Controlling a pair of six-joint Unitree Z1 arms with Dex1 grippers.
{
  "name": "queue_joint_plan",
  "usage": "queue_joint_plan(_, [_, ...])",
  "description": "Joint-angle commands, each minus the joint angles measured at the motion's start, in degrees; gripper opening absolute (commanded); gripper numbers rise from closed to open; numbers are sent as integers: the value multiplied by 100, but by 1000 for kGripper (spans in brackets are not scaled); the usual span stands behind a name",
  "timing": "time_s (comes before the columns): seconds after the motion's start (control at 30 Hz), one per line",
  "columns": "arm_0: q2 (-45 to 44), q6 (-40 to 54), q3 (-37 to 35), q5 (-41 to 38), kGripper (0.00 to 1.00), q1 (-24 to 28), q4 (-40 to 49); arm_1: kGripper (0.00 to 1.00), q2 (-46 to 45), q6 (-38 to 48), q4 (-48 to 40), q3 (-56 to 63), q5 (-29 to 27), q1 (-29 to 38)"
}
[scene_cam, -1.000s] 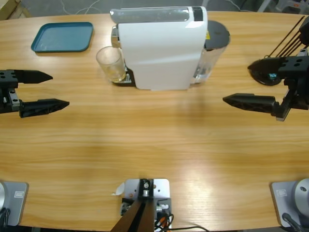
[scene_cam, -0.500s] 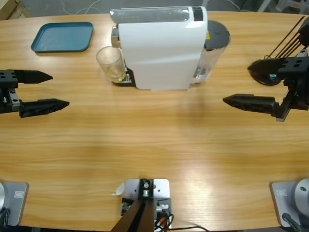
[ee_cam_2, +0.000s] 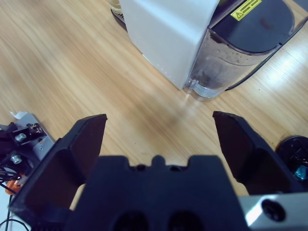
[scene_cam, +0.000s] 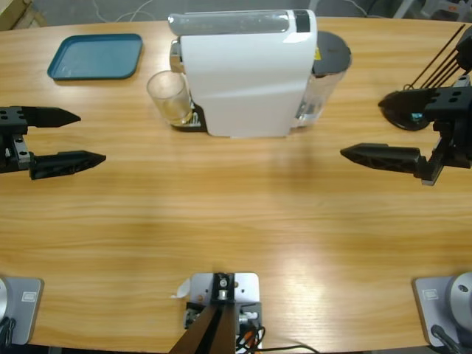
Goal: Pour coffee
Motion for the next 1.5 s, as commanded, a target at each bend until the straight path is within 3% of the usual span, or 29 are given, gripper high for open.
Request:
queue_joint_plan(0.03, [-9, 23, 162, -105, 1000, -60, -31, 1000, -17, -48, -39, 220, 43, 26])
queue_joint_plan(0.87, [156, 51, 141, -96, 1000, -61, -82, 1000, -9, -48, -42, 220, 8, 26])
queue_joint_plan(1.23, [996, 526, -37, -98, 1000, -58, -613, 1000, 246, -48, -56, 142, 29, 26])
queue_joint_plan(1.5, [2165, 1115, -845, -235, 1000, 18, -944, 1000, 369, -48, -65, 114, 37, 26])
